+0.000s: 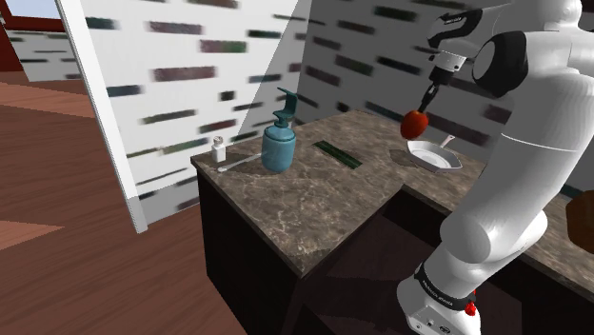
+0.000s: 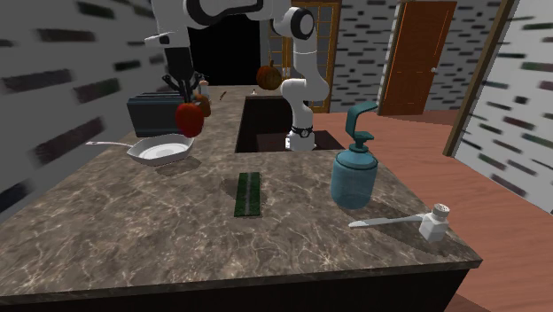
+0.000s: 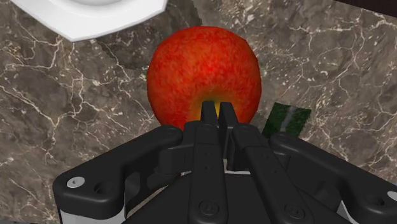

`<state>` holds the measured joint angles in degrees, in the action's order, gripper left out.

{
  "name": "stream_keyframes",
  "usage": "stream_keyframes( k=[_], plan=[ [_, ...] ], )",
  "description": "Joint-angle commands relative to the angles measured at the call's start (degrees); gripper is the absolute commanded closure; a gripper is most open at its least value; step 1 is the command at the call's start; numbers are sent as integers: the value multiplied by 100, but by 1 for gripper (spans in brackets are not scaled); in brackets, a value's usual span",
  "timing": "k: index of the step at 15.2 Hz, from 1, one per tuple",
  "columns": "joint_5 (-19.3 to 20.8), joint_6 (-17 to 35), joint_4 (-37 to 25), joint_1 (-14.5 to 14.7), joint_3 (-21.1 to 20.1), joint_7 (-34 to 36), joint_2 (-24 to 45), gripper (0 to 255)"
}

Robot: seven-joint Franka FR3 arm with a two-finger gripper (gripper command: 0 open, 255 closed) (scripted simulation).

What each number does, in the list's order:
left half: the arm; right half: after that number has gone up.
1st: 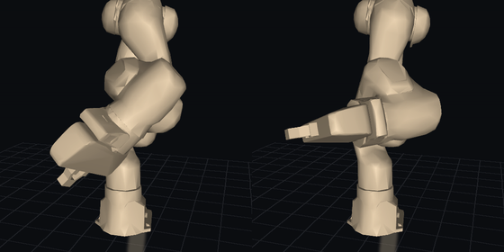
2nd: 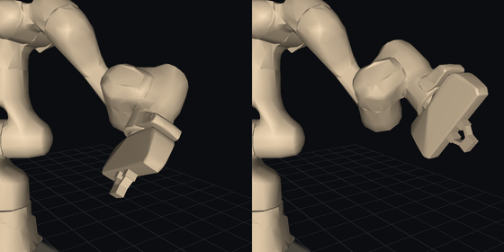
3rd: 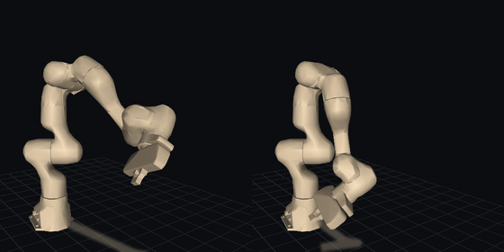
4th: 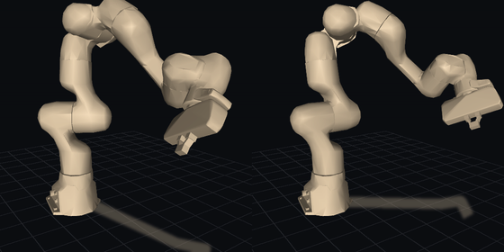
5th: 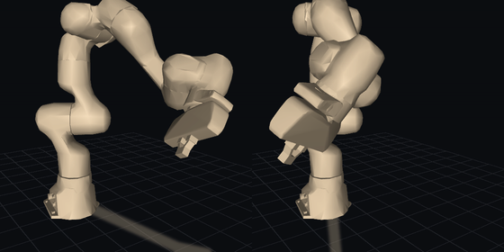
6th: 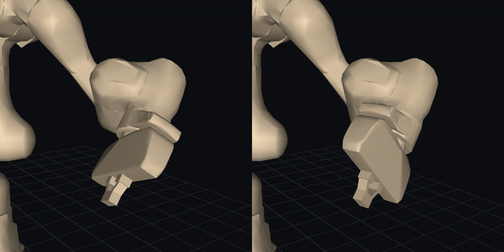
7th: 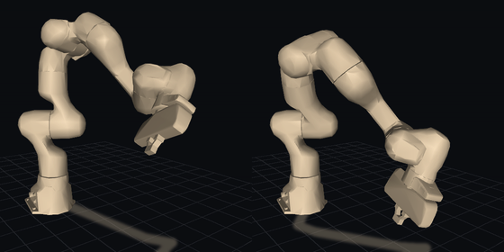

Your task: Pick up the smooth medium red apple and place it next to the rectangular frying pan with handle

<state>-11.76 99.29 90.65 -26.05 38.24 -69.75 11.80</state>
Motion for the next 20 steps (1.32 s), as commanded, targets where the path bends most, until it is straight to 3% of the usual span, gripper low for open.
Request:
stream_keyframes(
  k=[1, 20],
  plan=[
    [-6, 152, 149, 9, -5, -17, 1, 255],
    [-258, 1510, 1320, 19, -92, -268, 263, 255]
  ],
)
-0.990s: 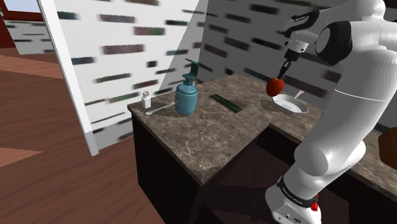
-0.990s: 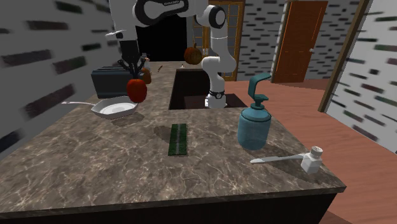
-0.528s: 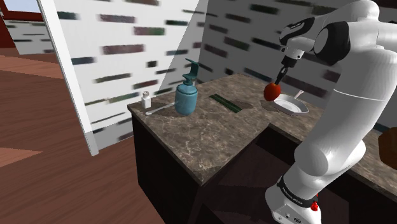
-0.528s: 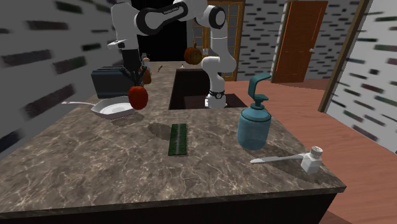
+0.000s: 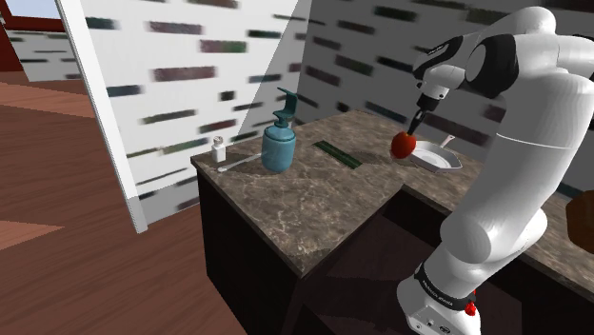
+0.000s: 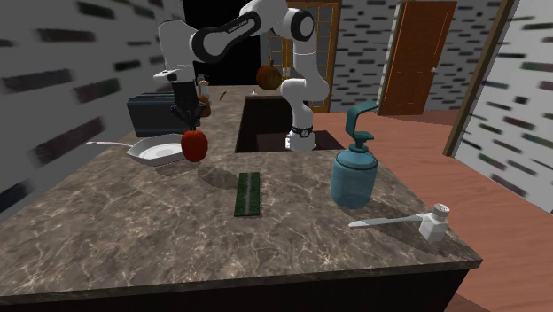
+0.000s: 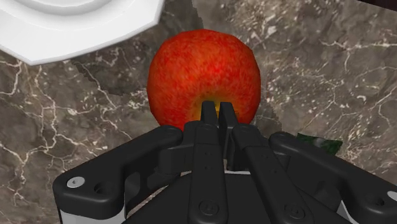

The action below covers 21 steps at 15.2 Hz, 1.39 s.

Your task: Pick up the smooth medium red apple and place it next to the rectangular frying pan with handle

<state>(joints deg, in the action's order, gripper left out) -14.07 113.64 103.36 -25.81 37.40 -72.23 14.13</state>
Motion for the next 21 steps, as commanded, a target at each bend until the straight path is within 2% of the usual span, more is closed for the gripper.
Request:
stream_keyframes(
  k=[1, 9, 10, 15, 19, 21],
  plan=[
    [-60, 166, 112, -12, -19, -48, 68, 255],
    [-60, 166, 112, -12, -19, -48, 68, 255],
    [-60, 166, 112, -12, -19, -48, 68, 0],
    [-60, 166, 113, -12, -19, -47, 67, 0],
    [123, -485, -384, -10, 53, 76, -138, 0],
    [124, -485, -383, -10, 53, 76, -138, 0]
  ],
)
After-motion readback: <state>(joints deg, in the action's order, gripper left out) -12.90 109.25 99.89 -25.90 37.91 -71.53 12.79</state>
